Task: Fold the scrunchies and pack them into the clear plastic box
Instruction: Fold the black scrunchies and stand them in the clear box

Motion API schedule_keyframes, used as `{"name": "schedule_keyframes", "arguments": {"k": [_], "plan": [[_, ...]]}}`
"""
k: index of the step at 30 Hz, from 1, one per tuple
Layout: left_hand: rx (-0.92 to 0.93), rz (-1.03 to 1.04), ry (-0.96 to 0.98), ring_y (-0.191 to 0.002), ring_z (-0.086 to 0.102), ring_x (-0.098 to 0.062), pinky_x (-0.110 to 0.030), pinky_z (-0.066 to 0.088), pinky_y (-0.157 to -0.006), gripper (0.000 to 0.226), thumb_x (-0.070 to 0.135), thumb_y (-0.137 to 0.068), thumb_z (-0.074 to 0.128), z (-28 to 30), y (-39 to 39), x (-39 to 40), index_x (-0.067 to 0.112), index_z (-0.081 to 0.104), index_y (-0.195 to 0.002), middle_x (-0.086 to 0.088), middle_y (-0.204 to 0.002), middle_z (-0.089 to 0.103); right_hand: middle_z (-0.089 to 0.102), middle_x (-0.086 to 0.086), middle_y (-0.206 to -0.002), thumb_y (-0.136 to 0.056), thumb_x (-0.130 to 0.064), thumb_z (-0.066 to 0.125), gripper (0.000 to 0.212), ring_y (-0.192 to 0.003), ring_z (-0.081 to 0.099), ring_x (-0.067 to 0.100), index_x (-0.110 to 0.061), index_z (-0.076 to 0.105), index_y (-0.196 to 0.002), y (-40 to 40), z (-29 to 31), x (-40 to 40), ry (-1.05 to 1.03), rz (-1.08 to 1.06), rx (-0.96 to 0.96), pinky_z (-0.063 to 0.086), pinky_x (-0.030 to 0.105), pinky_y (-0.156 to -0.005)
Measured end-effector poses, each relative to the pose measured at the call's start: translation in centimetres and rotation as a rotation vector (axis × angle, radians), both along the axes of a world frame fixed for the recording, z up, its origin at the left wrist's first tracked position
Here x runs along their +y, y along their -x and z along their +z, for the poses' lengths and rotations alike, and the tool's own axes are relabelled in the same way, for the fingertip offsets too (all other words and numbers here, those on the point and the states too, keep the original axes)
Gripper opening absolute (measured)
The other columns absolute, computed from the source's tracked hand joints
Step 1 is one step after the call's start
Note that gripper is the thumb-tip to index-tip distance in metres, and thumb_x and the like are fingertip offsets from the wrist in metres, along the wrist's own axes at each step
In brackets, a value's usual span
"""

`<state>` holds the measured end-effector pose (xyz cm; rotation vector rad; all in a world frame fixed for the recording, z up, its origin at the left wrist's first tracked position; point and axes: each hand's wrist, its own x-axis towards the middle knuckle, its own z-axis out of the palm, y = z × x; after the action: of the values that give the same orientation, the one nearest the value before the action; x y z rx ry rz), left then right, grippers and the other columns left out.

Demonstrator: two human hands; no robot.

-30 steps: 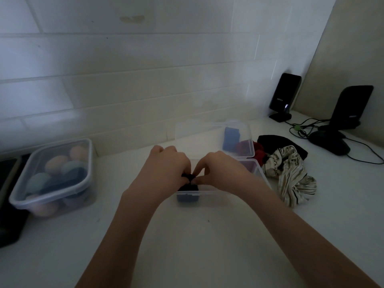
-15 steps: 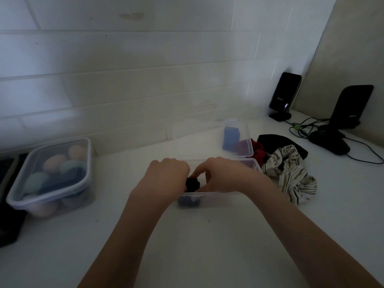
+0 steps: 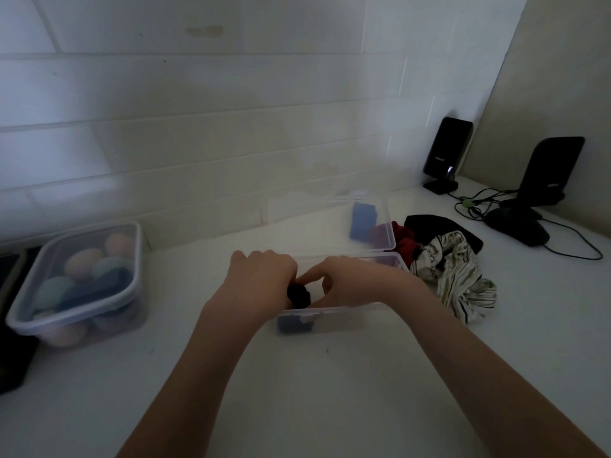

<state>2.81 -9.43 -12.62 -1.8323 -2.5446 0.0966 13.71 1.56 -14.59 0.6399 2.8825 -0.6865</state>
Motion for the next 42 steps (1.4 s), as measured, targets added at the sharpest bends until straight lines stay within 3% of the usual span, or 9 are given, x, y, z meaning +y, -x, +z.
{"name": "schedule_keyframes", "arguments": {"k": [6, 10, 12, 16, 19, 25, 30, 36, 42], "plan": [[0.038, 0.0, -0.257, -0.111, 0.045, -0.02, -0.039, 0.025, -0.097, 0.018, 0.036, -0.088, 0.056, 0.0, 0.3, -0.6, 0.031, 0.065, -0.102, 0.004, -0.098, 0.065, 0.061, -0.008, -0.052, -0.083, -0.04, 0.065, 0.025, -0.042, 0.046, 0.003, -0.033, 0.067, -0.107, -2.3, 3.8, 1.9, 0.202, -0.12, 0.237, 0.039, 0.013, -0.043], [0.023, -0.038, -0.445, -0.098, 0.048, -0.019, -0.035, 0.025, -0.084, 0.02, 0.026, -0.092, 0.046, -0.1, -0.2, 0.0, 0.026, 0.067, -0.093, 0.006, -0.091, 0.068, 0.063, -0.003, -0.055, -0.087, -0.026, 0.062, 0.013, -0.041, 0.051, 0.0, -0.018, 0.072, -0.087, -5.4, 5.1, 5.1, -0.02, -0.444, 0.705, 0.039, 0.013, -0.045], [-0.027, -0.101, -0.466, -0.096, 0.048, -0.019, -0.034, 0.024, -0.081, 0.021, 0.028, -0.092, 0.044, -0.5, -0.9, 0.4, 0.026, 0.065, -0.093, 0.006, -0.092, 0.067, 0.07, 0.006, -0.076, -0.09, -0.025, 0.057, 0.015, -0.064, 0.065, 0.014, -0.017, 0.069, -0.094, -6.8, 4.3, 6.9, -0.169, -0.613, 0.791, 0.049, 0.025, -0.059], [-0.079, -0.226, -0.445, -0.099, 0.048, -0.017, -0.033, 0.026, -0.085, 0.021, 0.032, -0.092, 0.043, -1.3, -1.9, 1.1, 0.027, 0.063, -0.097, 0.006, -0.096, 0.067, 0.062, 0.013, -0.121, -0.093, -0.016, 0.051, 0.033, -0.109, 0.058, 0.028, -0.016, 0.054, -0.125, -8.8, 1.0, 9.7, -0.306, -0.747, 0.578, 0.044, 0.032, -0.088], [-0.111, -0.263, -0.474, -0.097, 0.049, -0.017, -0.033, 0.028, -0.085, 0.019, 0.032, -0.091, 0.045, -1.6, -1.9, 1.3, 0.027, 0.063, -0.095, 0.006, -0.095, 0.067, 0.056, 0.017, -0.13, -0.091, -0.017, 0.052, 0.044, -0.116, 0.052, 0.035, -0.016, 0.044, -0.135, -8.9, -1.6, 10.5, -0.292, -0.776, 0.293, 0.044, 0.044, -0.096], [-0.174, -0.309, -0.534, -0.091, 0.053, -0.016, -0.032, 0.03, -0.082, 0.015, 0.029, -0.089, 0.049, -2.2, -1.8, 1.4, 0.026, 0.064, -0.09, 0.007, -0.09, 0.067, 0.068, 0.007, -0.109, -0.082, -0.019, 0.061, 0.026, -0.101, 0.06, 0.03, -0.018, 0.067, -0.108, -8.1, -2.0, 10.5, -0.367, -0.804, 0.362, 0.046, 0.041, -0.088], [-0.198, -0.33, -0.568, -0.086, 0.055, -0.015, -0.031, 0.029, -0.078, 0.011, 0.028, -0.087, 0.053, -2.5, -1.5, 1.5, 0.027, 0.064, -0.085, 0.009, -0.085, 0.067, 0.068, -0.008, -0.079, -0.076, -0.029, 0.074, 0.012, -0.07, 0.061, -0.001, -0.026, 0.069, -0.086, -8.1, 0.6, 9.7, -0.027, -0.853, 0.921, 0.045, 0.018, -0.066], [-0.246, -0.339, -0.635, -0.099, 0.053, -0.016, -0.031, 0.034, -0.084, 0.015, 0.03, -0.087, 0.057, -2.3, -1.6, 1.5, 0.026, 0.065, -0.099, 0.009, -0.102, 0.065, 0.068, -0.014, -0.07, -0.081, -0.022, 0.07, 0.004, -0.061, 0.062, -0.007, -0.022, 0.071, -0.084, -7.4, 4.5, 7.2, 0.16, -0.669, 1.228, 0.047, 0.008, -0.055], [-0.863, -0.271, -0.759, -0.12, 0.044, 0.002, -0.018, 0.038, -0.098, 0.075, 0.053, -0.07, 0.069, -1.2, -2.2, 1.2, 0.029, 0.039, -0.135, 0.017, -0.131, 0.046, 0.064, -0.014, -0.052, -0.086, -0.017, 0.063, 0.014, -0.05, 0.059, -0.003, -0.023, 0.066, -0.074, -5.4, 7.3, 2.8, 0.48, -0.403, 1.282, 0.045, 0.011, -0.045]]}}
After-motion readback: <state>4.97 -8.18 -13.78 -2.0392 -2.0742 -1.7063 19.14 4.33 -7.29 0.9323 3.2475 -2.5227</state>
